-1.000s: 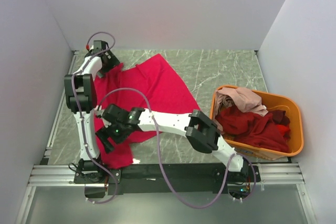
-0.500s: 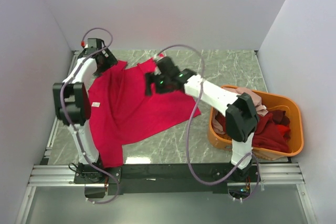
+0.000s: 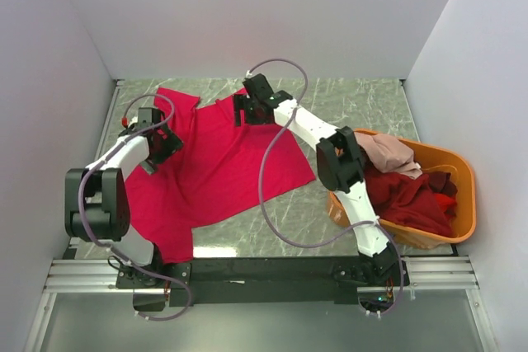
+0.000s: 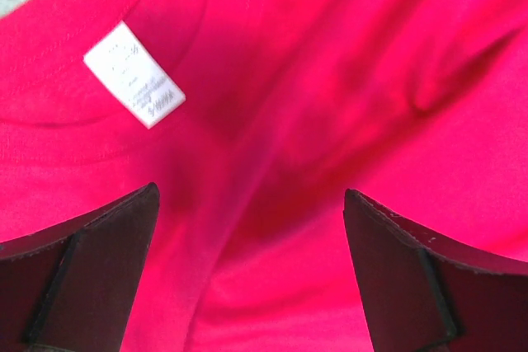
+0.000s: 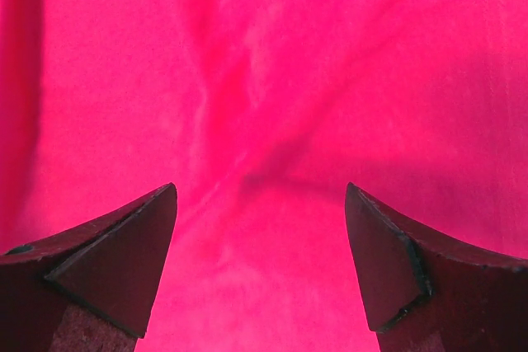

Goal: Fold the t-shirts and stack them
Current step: Flatten the tshirt out

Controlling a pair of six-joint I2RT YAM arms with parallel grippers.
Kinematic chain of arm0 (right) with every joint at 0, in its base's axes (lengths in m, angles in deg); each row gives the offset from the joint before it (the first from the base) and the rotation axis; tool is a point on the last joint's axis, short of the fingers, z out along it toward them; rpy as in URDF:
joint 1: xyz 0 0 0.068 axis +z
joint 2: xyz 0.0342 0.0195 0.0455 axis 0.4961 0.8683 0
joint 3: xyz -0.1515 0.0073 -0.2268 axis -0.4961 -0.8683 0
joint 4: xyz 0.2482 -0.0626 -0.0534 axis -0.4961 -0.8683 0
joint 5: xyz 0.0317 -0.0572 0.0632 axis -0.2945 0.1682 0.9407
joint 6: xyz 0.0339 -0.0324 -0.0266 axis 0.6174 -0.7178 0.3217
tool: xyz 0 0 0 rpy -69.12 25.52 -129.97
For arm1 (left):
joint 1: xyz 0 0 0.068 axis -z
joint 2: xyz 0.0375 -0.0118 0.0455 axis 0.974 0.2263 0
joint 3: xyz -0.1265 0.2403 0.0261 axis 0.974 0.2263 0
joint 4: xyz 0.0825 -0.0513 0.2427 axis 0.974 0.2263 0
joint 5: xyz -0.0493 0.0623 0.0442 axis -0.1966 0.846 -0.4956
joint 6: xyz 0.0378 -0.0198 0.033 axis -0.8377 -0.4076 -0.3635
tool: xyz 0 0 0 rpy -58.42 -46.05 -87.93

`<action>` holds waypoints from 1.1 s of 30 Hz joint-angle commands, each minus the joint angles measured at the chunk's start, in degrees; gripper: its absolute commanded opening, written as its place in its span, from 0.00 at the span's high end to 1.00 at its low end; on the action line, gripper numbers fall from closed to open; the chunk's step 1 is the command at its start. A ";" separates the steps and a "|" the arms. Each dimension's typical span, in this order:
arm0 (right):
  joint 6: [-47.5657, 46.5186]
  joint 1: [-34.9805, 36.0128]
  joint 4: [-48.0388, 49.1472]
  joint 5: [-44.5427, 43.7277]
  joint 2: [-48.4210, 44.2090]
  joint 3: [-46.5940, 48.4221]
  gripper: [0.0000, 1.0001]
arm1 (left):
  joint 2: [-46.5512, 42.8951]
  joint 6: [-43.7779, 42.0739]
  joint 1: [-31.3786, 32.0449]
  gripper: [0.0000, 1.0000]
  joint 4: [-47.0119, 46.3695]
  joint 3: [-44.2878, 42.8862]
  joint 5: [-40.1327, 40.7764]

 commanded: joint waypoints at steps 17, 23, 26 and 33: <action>6.82 -5.60 -6.18 -7.24 2.05 -4.50 0.12 | 20.21 -0.01 -1.90 0.01 -3.95 -15.36 1.40; 14.02 -6.74 -10.57 -13.83 -1.02 -8.81 0.12 | 24.87 -1.85 -1.90 0.01 -3.25 -21.86 -0.09; 17.10 -7.27 -10.31 -14.27 -3.22 -11.97 0.12 | 28.47 -3.52 -1.90 0.01 -3.08 -26.78 -2.02; 20.10 -7.18 -7.15 -13.75 -6.48 -16.73 0.12 | 39.71 -7.47 -1.90 0.01 0.96 -43.98 -3.87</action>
